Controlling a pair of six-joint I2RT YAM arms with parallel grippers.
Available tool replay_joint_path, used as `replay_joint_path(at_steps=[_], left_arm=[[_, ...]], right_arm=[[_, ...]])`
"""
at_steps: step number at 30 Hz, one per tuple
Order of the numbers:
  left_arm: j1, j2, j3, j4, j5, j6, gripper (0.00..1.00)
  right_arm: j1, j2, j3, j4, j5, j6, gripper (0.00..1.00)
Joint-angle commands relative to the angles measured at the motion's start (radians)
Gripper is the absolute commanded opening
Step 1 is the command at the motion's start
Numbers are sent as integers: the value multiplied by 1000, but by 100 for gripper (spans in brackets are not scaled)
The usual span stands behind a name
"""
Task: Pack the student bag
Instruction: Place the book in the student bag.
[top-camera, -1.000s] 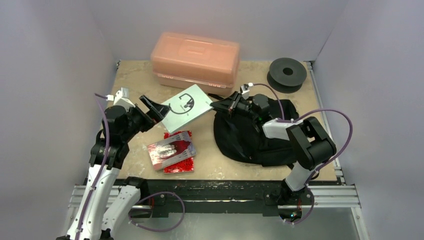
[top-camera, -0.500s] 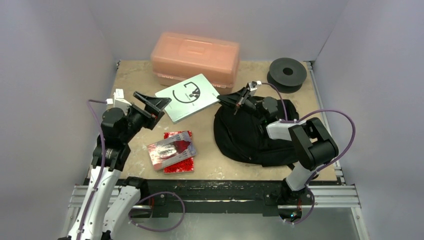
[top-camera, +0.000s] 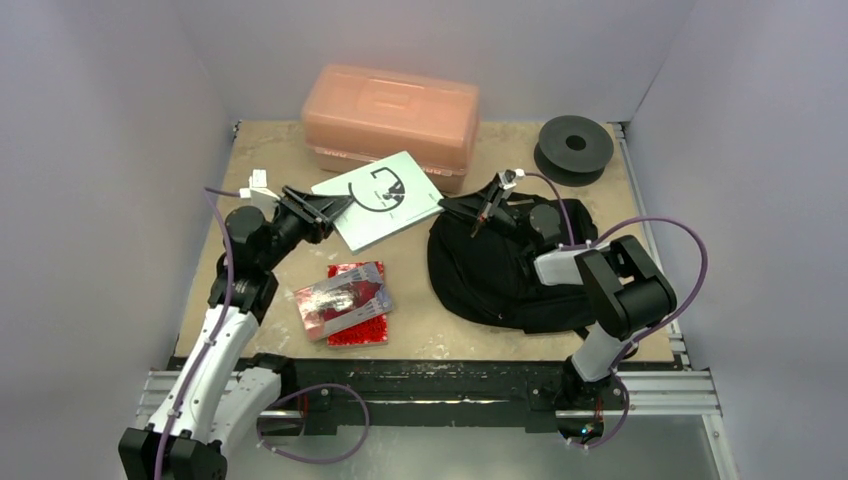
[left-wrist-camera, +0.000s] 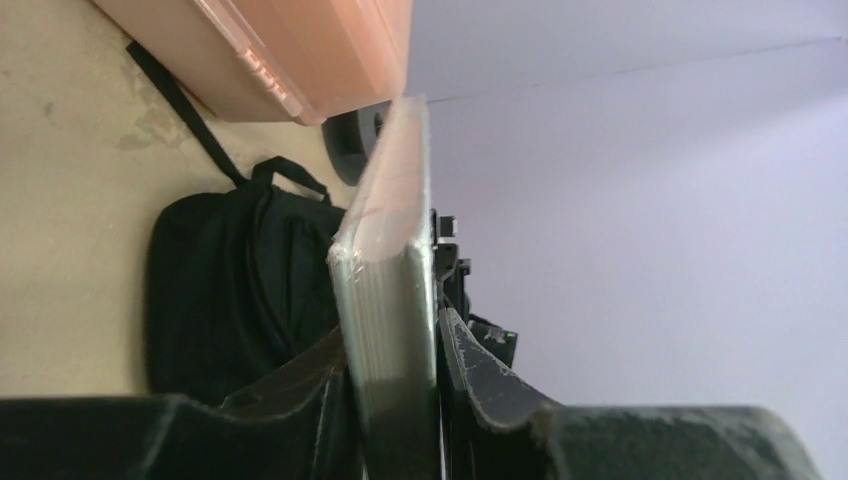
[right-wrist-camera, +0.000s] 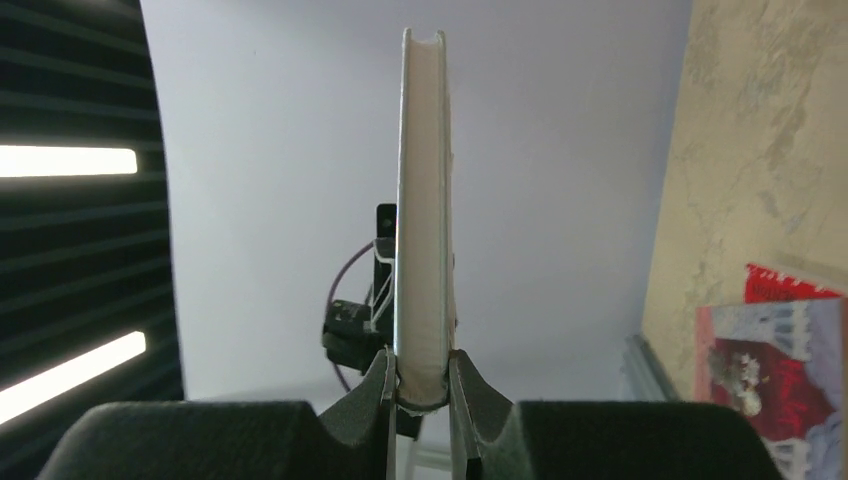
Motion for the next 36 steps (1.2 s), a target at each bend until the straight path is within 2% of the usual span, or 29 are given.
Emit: replay_joint_path(at_steps=[1,2,4,5,7,8,10,13,16,18,20,28,32,33,36], left_arm=[[-6,16,-7,119,70,58,8],[-6,16,-7,89,71,82,0],[-6,2,-16,70,61,134,0],[-6,-12,-15,39,46,166,0],[-6,-47,6,-54,-6,242,0],[-6,-63,38,-121,-38,287,0],[-6,-83,113,-276,-132,407,0],[-6,-90,203,-434,-252,528,0],[-6,-79,248,-511,-288,578,0],[-6,-69,264,-535,-274,586,0],[-6,-58,271,-546,-230,583,0],[-6,-25,275,-557,-112,572,0],[-6,8,279,-552,-61,565,0],[-6,20,278,-542,-36,559,0],[-6,53,267,-504,50,529,0]], right_arm=[[5,-58,9,-21,-70,-170,10],[6,-76,3,-92,-88,-239,16],[5,-135,7,-381,-104,-491,34],[6,-176,40,-595,-91,-650,44],[15,-254,143,-1083,32,-1011,63],[23,-291,184,-1244,122,-1136,69],[41,-358,236,-1462,305,-1311,75],[108,-413,293,-1588,527,-1478,82],[236,-355,374,-1707,749,-1560,83],[305,-305,430,-1768,916,-1570,83],[343,-263,474,-1807,1009,-1578,82],[410,-95,604,-1936,1163,-1599,65],[429,-101,611,-1970,1258,-1581,39],[431,-111,605,-1964,1246,-1586,39],[431,-123,584,-1935,1195,-1597,51]])
